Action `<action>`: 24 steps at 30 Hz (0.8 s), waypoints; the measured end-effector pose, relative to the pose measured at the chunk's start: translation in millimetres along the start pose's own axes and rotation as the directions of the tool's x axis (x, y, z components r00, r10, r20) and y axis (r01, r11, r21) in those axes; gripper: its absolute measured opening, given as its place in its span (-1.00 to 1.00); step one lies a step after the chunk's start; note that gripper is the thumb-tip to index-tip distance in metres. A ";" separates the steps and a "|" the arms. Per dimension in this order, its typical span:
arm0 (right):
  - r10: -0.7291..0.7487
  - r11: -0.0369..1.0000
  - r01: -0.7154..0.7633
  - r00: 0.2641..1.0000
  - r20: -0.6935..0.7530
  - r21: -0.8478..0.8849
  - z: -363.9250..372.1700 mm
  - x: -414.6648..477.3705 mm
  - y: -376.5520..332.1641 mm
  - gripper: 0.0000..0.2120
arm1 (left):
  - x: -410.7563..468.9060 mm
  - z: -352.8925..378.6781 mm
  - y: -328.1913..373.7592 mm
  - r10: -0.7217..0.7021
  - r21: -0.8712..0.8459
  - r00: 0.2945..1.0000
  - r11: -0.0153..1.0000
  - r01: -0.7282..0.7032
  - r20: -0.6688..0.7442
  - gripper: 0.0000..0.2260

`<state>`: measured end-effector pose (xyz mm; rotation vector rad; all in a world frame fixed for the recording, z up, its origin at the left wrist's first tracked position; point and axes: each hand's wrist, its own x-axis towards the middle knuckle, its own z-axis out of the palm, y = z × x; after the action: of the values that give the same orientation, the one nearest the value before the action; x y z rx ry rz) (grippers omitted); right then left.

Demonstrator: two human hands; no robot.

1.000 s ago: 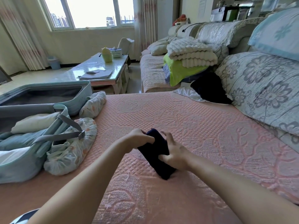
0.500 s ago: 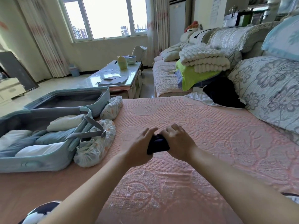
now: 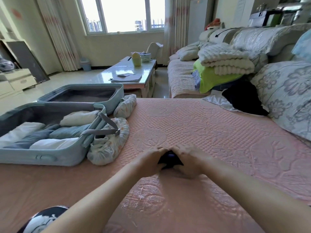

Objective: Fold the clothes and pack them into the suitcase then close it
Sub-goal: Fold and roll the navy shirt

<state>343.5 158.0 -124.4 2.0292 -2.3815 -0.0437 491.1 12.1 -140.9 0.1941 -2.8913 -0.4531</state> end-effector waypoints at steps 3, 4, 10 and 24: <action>-0.018 0.998 0.018 1.000 -0.001 0.060 -9.7 17.3 -6.2 -0.53 | -5.1 -12.6 -16.6 -0.008 -0.002 0.998 1.000 0.008 -0.057 -0.61; -0.021 0.996 0.022 1.000 -0.011 0.084 -13.6 26.9 -10.8 -0.53 | -7.3 -19.7 -24.8 0.004 0.001 0.997 1.000 -0.004 -0.083 -0.63; -0.098 0.966 0.124 0.987 -0.124 0.226 -63.4 112.3 -57.6 -0.51 | -35.7 -95.5 -85.9 -0.016 -0.060 0.953 0.998 -0.003 -0.303 -0.66; -0.210 0.905 0.299 0.933 -0.292 0.303 -147.0 394.4 -259.8 -0.55 | -166.7 -262.3 -317.2 -0.611 -0.256 0.515 0.758 0.600 -0.601 -0.52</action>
<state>541.3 -274.6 11.5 2.3123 -2.0663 0.6341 742.4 -335.9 -27.3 1.1515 -2.0253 -0.3952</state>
